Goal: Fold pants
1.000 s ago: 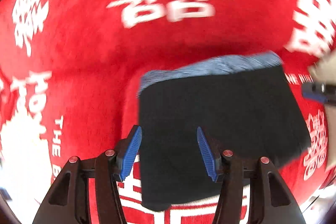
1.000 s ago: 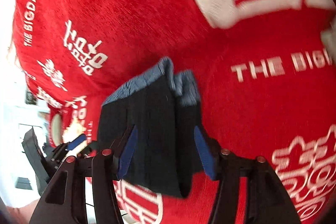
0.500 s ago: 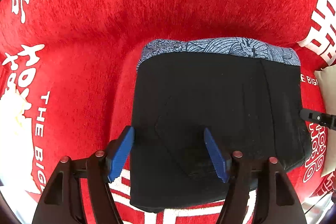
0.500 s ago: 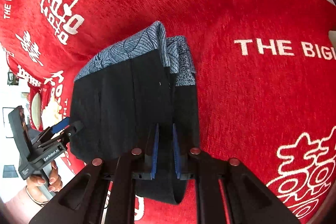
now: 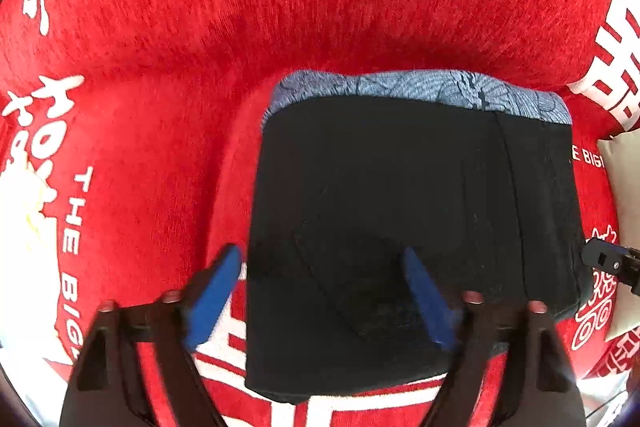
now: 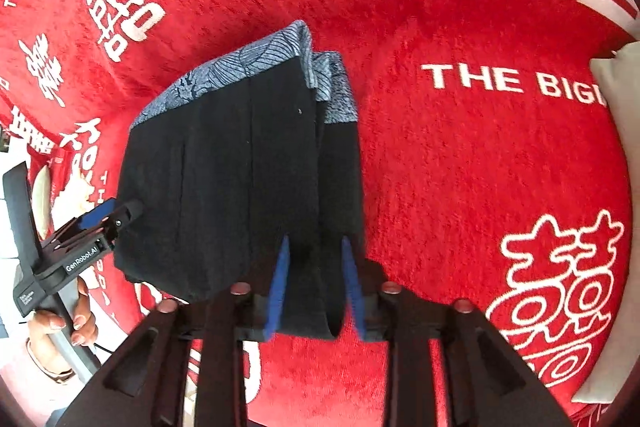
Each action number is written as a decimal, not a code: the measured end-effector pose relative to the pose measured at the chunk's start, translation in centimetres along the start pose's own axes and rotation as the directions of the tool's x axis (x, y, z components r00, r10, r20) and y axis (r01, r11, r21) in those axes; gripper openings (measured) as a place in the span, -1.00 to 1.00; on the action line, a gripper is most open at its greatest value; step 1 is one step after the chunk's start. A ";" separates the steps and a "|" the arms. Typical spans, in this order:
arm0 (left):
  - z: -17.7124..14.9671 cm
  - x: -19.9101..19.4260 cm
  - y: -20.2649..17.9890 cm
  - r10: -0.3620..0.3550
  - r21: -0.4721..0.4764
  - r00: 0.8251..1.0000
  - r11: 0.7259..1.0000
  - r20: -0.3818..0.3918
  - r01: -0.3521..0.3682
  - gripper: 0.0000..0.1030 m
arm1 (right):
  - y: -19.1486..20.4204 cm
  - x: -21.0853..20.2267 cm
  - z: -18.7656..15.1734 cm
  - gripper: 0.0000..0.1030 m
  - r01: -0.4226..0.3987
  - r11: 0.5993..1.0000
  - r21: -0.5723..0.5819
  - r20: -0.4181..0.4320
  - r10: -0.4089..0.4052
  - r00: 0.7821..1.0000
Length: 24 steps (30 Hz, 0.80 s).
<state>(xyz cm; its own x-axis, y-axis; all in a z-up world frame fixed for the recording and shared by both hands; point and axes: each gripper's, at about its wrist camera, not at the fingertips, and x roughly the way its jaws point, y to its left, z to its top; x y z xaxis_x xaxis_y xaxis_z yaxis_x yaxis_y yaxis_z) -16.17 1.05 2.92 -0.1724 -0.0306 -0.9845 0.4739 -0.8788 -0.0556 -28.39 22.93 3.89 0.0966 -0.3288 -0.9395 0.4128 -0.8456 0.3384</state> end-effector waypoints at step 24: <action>-0.2 0.0 -0.6 0.013 0.007 1.000 1.000 0.003 -0.013 0.65 | 2.6 1.4 -1.9 0.25 0.116 0.991 -0.072 0.013 -0.115 0.993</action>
<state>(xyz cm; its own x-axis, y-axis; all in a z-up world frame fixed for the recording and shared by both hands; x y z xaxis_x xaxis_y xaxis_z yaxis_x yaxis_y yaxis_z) -16.27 1.63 2.94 -0.1686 -0.0433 -0.9847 0.4701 -0.8816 -0.0417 -25.48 21.03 3.34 0.0362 -0.2348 -0.9714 0.4851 -0.8457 0.2225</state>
